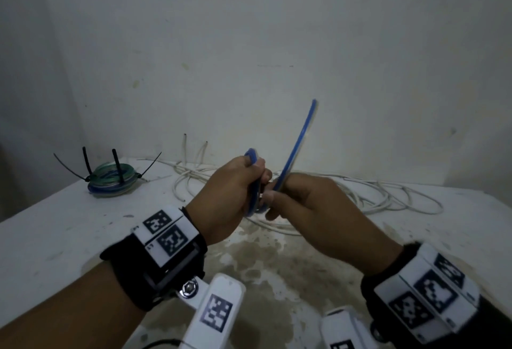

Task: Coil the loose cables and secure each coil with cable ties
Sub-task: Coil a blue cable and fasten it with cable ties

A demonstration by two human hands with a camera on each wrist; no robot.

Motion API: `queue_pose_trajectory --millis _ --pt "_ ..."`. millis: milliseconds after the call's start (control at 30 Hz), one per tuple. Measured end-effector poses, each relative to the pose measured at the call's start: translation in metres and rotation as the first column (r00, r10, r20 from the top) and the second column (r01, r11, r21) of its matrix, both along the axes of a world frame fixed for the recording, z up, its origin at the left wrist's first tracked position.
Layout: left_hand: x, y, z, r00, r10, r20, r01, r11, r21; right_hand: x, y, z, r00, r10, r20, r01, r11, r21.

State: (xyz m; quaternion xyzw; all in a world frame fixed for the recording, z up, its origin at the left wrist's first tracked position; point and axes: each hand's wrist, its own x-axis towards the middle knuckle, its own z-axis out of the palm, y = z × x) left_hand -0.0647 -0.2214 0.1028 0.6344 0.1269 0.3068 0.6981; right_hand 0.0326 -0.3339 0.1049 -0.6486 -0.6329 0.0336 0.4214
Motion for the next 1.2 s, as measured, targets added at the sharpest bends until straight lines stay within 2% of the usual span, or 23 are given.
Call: queue_pose_trajectory --millis 67,167,233,367,467,567,667,767,833,1000,1133,1200 --pt "0.001 -0.002 -0.003 1.0 0.002 -0.011 -0.001 0.999 0.044 0.002 -0.001 0.008 0.996 0.017 -0.093 -0.013 0.999 0.038" --pt "0.003 -0.002 -0.005 1.0 0.028 0.013 -0.028 1.0 0.009 0.002 0.001 0.009 0.988 0.046 -0.145 -0.061 0.994 -0.095" --pt "0.005 0.0 -0.004 0.997 0.057 0.052 -0.051 0.993 -0.104 0.001 0.001 0.002 0.99 0.049 -0.134 -0.072 0.983 -0.171" --pt "0.006 0.004 0.004 0.977 0.044 0.207 0.036 0.93 -0.367 -0.003 0.002 -0.012 0.998 0.037 -0.047 -0.046 0.974 -0.224" --pt "0.004 0.003 0.009 0.966 0.036 0.256 0.078 0.903 -0.423 -0.006 0.002 -0.018 0.997 0.035 -0.065 -0.045 0.988 -0.149" --pt "0.003 0.005 0.008 0.979 0.033 0.199 0.043 0.928 -0.37 -0.003 0.0 -0.013 1.0 0.027 0.006 -0.027 0.996 -0.09" --pt "0.003 0.006 0.004 0.993 0.045 0.113 -0.015 0.967 -0.254 0.001 0.0 -0.008 0.996 0.014 0.083 -0.006 0.995 -0.1" --pt "0.002 0.004 0.003 0.998 0.057 0.016 -0.054 0.988 -0.143 0.0 0.0 -0.007 0.995 0.015 0.098 -0.005 0.995 -0.1" --pt "0.002 0.0 0.002 0.998 0.058 -0.008 -0.059 0.992 -0.113 0.0 0.002 -0.006 0.995 -0.011 0.096 0.015 0.999 -0.038" --pt "0.003 -0.012 -0.001 0.999 -0.026 -0.044 0.024 0.999 -0.036 -0.003 0.008 0.002 0.991 -0.05 -0.125 0.064 0.992 0.108" --pt "0.004 -0.016 -0.004 0.996 -0.033 -0.081 0.034 0.999 0.01 0.001 0.01 0.008 0.937 -0.039 -0.347 0.097 0.983 0.153" --pt "0.004 -0.019 -0.007 0.995 -0.049 -0.09 0.049 0.999 0.004 0.007 0.013 0.01 0.913 -0.06 -0.404 0.116 0.986 0.116"
